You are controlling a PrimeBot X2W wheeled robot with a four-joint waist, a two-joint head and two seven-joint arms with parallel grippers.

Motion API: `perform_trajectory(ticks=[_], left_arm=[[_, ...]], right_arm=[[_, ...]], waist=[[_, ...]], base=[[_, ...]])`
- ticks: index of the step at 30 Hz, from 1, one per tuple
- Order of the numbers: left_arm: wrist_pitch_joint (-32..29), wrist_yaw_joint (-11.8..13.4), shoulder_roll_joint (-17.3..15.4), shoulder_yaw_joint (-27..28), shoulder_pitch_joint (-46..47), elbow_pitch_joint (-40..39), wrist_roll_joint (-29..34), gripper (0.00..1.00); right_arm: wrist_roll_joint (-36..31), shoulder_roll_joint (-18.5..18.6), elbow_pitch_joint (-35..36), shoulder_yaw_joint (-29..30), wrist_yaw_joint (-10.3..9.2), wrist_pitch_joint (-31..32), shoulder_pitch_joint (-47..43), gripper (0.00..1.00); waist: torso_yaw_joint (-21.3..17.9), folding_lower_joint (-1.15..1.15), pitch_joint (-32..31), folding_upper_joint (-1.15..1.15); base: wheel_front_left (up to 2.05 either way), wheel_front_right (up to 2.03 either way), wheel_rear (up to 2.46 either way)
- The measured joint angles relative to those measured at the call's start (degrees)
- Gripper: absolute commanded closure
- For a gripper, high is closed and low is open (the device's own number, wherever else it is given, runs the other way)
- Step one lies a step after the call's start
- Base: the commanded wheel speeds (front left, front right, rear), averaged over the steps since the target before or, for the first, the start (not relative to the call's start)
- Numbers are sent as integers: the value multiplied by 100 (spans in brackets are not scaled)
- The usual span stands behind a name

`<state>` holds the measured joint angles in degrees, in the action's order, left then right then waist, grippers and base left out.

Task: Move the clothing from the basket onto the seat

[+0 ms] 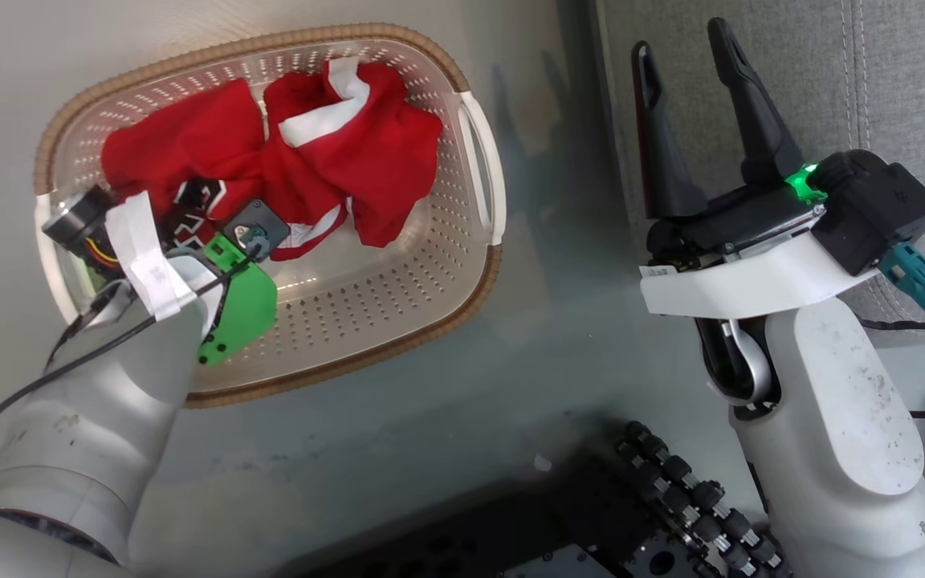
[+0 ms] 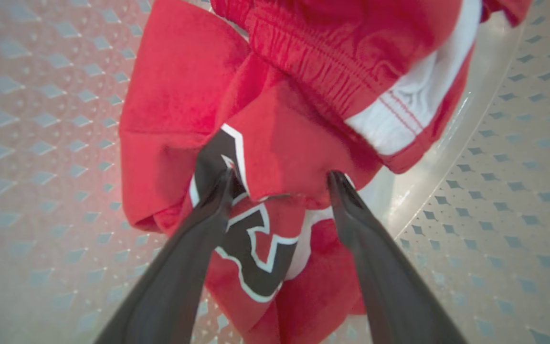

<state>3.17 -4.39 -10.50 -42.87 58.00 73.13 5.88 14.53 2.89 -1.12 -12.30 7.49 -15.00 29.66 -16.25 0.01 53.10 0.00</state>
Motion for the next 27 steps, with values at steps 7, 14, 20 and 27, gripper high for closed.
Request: perform_trajectory(ticks=[7,14,20,27], left_arm=[[-145,100,-160,-141,226,31,100,0],[-438,218,-257,-182,343,41,93,82],[-431,233,-349,-196,364,48,25,100],[-147,203,-325,-146,324,63,-204,100]], right_arm=[[102,-1,19,-102,0,0,15,0],[176,-1,27,-143,0,0,99,0],[201,-1,30,-145,0,0,115,0],[181,-2,-22,-102,0,0,115,0]], waist=[[-134,0,249,0],[-231,0,433,0],[-295,-1,497,0],[-246,-1,410,0]], base=[[0,0,0],[0,0,0],[0,0,0],[0,0,0]])
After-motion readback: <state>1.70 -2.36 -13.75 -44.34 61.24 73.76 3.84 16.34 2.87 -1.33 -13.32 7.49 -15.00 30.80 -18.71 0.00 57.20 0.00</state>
